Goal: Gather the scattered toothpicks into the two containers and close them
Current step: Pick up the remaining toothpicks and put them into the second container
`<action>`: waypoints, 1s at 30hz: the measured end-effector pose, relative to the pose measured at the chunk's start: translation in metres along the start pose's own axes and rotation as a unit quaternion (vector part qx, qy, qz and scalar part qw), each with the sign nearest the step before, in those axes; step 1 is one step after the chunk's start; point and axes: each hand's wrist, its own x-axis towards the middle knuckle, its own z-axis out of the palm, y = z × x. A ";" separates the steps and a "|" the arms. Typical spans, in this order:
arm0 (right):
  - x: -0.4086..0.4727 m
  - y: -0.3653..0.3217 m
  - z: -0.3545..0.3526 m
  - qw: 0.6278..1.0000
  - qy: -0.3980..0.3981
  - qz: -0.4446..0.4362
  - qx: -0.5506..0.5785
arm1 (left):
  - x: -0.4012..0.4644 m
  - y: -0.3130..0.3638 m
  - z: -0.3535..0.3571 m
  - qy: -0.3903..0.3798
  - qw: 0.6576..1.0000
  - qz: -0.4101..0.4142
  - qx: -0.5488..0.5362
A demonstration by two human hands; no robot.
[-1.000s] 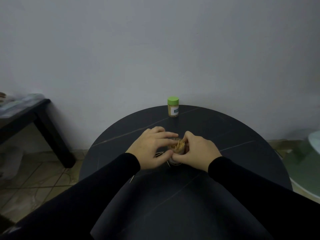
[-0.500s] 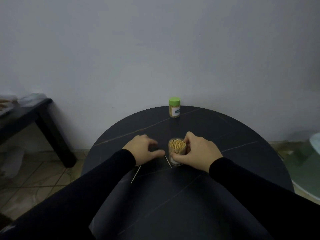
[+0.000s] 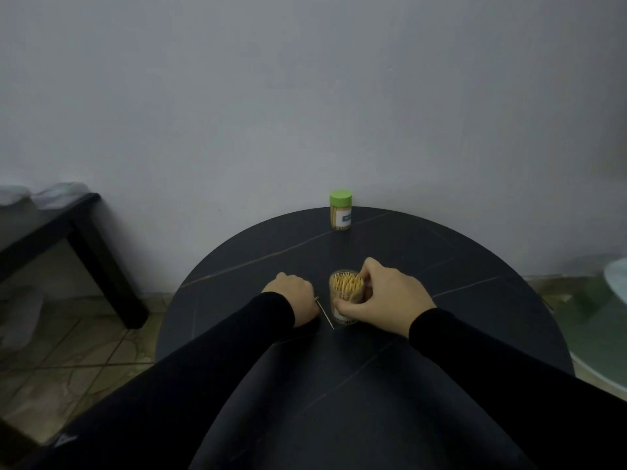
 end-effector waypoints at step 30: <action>-0.003 0.001 -0.004 1.000 -0.002 -0.015 0.014 | -0.028 -0.003 0.008 0.298 0.885 0.227 -0.276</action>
